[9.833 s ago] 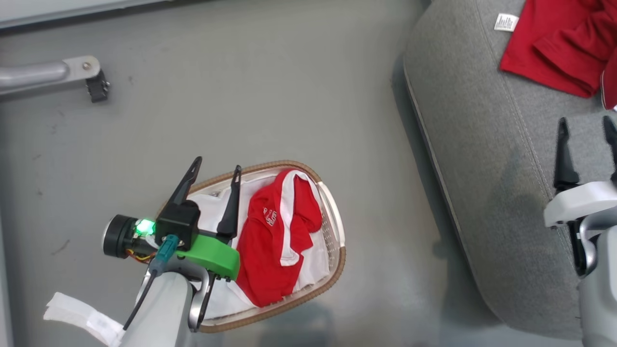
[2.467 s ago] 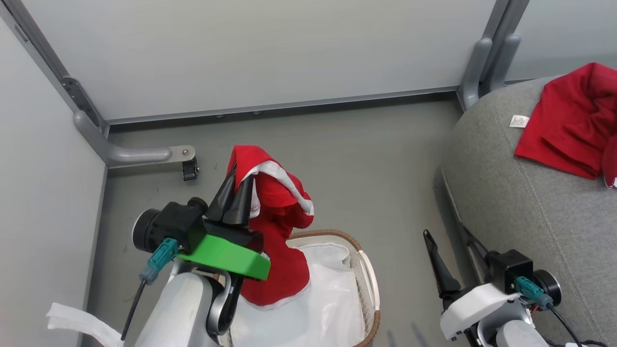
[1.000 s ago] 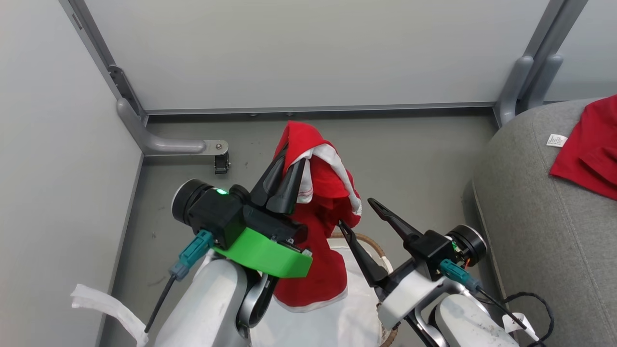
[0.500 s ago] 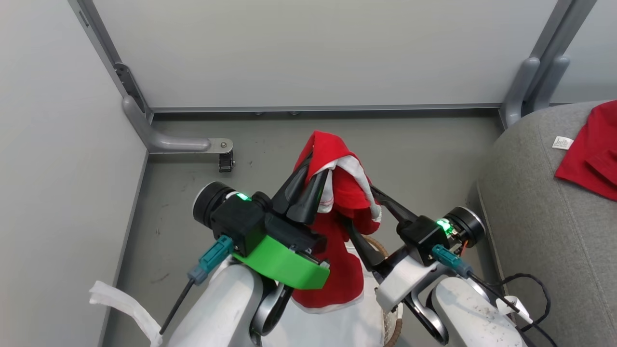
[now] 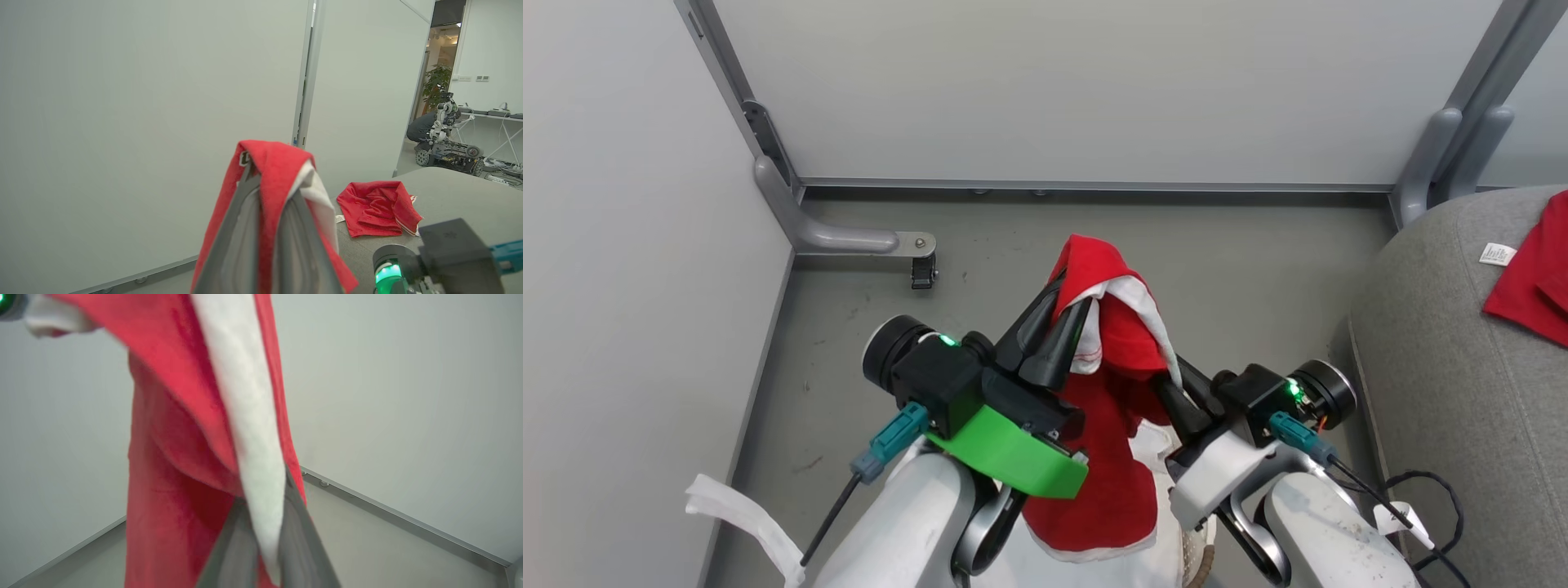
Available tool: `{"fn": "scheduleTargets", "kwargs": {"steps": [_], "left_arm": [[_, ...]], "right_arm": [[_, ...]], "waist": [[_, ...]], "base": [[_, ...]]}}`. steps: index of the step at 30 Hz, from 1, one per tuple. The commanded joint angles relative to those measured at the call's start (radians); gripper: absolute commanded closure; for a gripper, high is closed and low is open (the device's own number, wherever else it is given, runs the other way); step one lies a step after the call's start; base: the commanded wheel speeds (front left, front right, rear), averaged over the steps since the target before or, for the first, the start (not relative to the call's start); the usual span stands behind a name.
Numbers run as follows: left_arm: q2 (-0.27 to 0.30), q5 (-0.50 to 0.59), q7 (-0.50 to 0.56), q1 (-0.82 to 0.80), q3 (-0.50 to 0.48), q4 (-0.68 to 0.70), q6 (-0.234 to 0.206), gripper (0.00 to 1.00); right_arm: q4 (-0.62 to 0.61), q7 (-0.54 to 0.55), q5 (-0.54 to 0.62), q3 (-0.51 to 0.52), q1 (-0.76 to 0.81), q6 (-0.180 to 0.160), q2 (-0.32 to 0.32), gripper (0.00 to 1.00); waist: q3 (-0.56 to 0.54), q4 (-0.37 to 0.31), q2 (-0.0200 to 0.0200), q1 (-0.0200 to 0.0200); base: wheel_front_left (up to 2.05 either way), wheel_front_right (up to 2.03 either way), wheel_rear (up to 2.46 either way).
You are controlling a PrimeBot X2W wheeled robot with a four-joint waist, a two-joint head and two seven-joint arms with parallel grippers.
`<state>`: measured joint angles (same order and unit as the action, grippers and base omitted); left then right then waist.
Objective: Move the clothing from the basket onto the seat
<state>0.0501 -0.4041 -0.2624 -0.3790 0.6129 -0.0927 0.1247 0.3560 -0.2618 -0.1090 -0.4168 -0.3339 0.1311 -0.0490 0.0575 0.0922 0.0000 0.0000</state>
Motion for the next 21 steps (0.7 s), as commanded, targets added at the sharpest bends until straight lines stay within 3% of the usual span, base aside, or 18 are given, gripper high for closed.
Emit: {"fn": "scheduleTargets", "kwargs": {"steps": [1, 5, 6, 7, 8, 9, 10, 21], "left_arm": [[0.001, 0.006, -0.003, 0.010, -0.013, -0.005, 0.005, 1.00], [0.001, 0.014, -0.003, 0.019, -0.037, -0.024, 0.002, 1.00], [0.002, 0.016, -0.003, 0.021, -0.042, -0.032, 0.001, 0.90], [0.001, 0.018, -0.003, 0.023, -0.045, -0.037, -0.001, 0.64], [0.001, 0.022, -0.003, 0.025, -0.050, -0.043, -0.003, 0.49], [0.002, 0.021, -0.003, 0.031, -0.051, -0.056, -0.005, 0.04], [0.002, 0.021, -0.002, 0.031, -0.055, -0.064, -0.005, 0.00], [0.002, 0.067, -0.002, 0.089, -0.117, -0.132, -0.001, 0.00]], "right_arm": [[0.003, -0.005, -0.010, 0.004, 0.021, -0.001, -0.005, 1.00], [0.002, -0.005, -0.019, 0.013, 0.033, -0.001, -0.005, 1.00], [-0.001, -0.005, -0.024, 0.018, 0.039, -0.001, -0.005, 1.00], [-0.004, -0.005, -0.026, 0.021, 0.042, -0.001, -0.004, 1.00], [-0.006, -0.005, -0.029, 0.025, 0.043, -0.001, -0.004, 1.00], [-0.010, -0.005, -0.033, 0.030, 0.044, -0.001, -0.004, 1.00], [-0.014, -0.005, -0.035, 0.034, 0.047, -0.001, -0.004, 1.00], [-0.035, -0.005, -0.068, 0.053, 0.083, -0.001, -0.004, 1.00]], "waist": [[0.002, -0.004, 0.0000, 0.0000], [0.006, -0.022, 0.0000, 0.0000], [0.008, -0.028, 0.0000, 0.0000], [0.009, -0.034, 0.0000, 0.0000], [0.010, -0.041, 0.0000, 0.0000], [0.010, -0.048, 0.0000, 0.0000], [0.011, -0.056, 0.0000, 0.0000], [0.015, -0.190, 0.0000, 0.0000]], "base": [[0.00, 0.00, 0.00], [0.00, 0.00, 0.00], [0.00, 0.00, 0.00], [0.00, 0.00, 0.00], [0.00, 0.00, 0.00], [0.00, 0.00, 0.00], [0.00, 0.00, 0.00], [0.00, 0.00, 0.00]]}}
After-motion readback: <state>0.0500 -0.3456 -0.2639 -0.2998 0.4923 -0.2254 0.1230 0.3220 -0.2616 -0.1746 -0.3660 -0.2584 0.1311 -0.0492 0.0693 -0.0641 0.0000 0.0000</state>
